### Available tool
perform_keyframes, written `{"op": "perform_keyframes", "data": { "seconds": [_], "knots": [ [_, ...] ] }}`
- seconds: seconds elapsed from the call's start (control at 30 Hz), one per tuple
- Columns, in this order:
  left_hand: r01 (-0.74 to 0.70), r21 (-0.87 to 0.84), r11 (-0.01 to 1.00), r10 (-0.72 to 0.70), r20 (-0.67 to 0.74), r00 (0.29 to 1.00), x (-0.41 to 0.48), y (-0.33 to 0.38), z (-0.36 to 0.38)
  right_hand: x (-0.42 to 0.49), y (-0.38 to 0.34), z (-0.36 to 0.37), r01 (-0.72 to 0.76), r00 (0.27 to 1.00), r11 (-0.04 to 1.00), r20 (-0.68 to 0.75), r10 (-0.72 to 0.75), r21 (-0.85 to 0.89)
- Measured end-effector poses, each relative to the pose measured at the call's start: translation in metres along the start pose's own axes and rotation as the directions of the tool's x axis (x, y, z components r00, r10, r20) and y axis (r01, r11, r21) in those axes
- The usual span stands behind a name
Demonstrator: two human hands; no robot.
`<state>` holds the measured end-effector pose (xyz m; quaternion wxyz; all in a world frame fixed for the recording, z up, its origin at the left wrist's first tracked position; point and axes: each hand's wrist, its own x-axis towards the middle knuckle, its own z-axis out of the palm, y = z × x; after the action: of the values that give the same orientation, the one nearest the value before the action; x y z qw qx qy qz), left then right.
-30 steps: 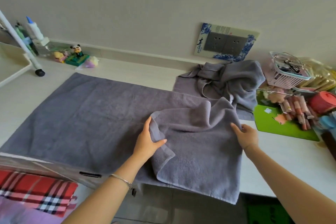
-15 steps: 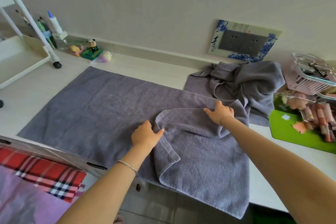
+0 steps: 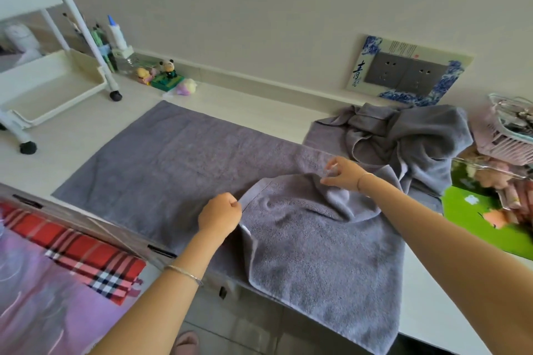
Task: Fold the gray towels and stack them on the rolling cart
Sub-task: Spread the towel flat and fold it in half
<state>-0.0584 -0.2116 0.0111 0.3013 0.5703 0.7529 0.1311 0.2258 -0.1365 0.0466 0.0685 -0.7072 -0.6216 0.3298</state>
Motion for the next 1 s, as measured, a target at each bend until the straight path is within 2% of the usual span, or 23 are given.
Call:
{"op": "perform_keyframes", "data": {
  "seconds": [0.07,0.13,0.23,0.33,0.37,0.43,0.47,0.53,0.57,0.6,0.67,0.7,0.73,0.83,1.0],
  "knots": [
    [-0.011,-0.041,0.999,0.012,0.030,0.999,-0.003,-0.005,0.002,0.001,0.000,0.005,-0.105,0.994,0.993,0.003,0.105,-0.046],
    [-0.047,-0.069,0.997,0.052,0.074,0.996,-0.005,-0.009,0.006,0.000,-0.003,0.011,-0.118,0.993,0.993,0.007,0.118,-0.011],
    [-0.095,-0.077,0.993,0.104,0.123,0.987,-0.003,-0.016,0.007,0.001,-0.001,0.016,-0.008,0.998,1.000,0.064,0.006,0.028],
    [-0.114,-0.095,0.989,0.127,0.152,0.980,-0.001,-0.023,0.005,-0.001,0.005,0.017,0.104,0.992,0.994,0.064,-0.107,0.040],
    [-0.122,-0.115,0.986,0.139,0.159,0.977,-0.001,-0.026,0.005,-0.002,0.005,0.017,0.129,0.991,0.985,0.017,-0.132,0.116],
    [-0.128,-0.156,0.979,0.154,0.165,0.974,-0.001,-0.029,0.004,-0.006,-0.002,0.016,0.159,0.980,0.921,-0.172,-0.103,0.356],
    [-0.125,-0.172,0.977,0.153,0.161,0.975,-0.001,-0.030,0.003,-0.008,-0.006,0.014,0.167,0.962,0.854,-0.270,-0.032,0.493],
    [-0.120,-0.190,0.974,0.150,0.155,0.976,-0.002,-0.031,0.004,-0.012,-0.012,0.009,0.166,0.928,0.706,-0.351,0.124,0.689],
    [-0.121,-0.192,0.974,0.151,0.153,0.977,-0.002,-0.032,0.004,-0.013,-0.012,0.008,0.153,0.923,0.705,-0.355,0.149,0.693],
    [-0.123,-0.187,0.975,0.152,0.150,0.977,-0.003,-0.033,0.005,-0.012,-0.007,0.009,0.115,0.930,0.782,-0.343,0.132,0.613],
    [-0.134,-0.178,0.975,0.160,0.140,0.977,-0.004,-0.035,0.007,-0.009,0.006,0.017,-0.003,0.957,0.937,-0.272,0.105,0.350],
    [-0.137,-0.178,0.974,0.163,0.138,0.977,-0.004,-0.035,0.007,-0.010,0.011,0.021,-0.054,0.964,0.963,-0.239,0.119,0.262],
    [-0.141,-0.177,0.974,0.166,0.136,0.977,-0.004,-0.035,0.007,-0.010,0.014,0.025,-0.079,0.968,0.971,-0.215,0.129,0.228],
    [-0.134,-0.201,0.970,0.168,0.159,0.973,-0.003,-0.033,0.006,-0.010,0.008,0.031,-0.142,0.970,0.948,-0.153,0.191,0.284],
    [-0.039,-0.301,0.953,0.151,0.359,0.921,-0.013,-0.023,0.008,0.000,-0.009,0.032,-0.280,0.945,0.914,-0.081,0.316,0.294]
  ]
}}
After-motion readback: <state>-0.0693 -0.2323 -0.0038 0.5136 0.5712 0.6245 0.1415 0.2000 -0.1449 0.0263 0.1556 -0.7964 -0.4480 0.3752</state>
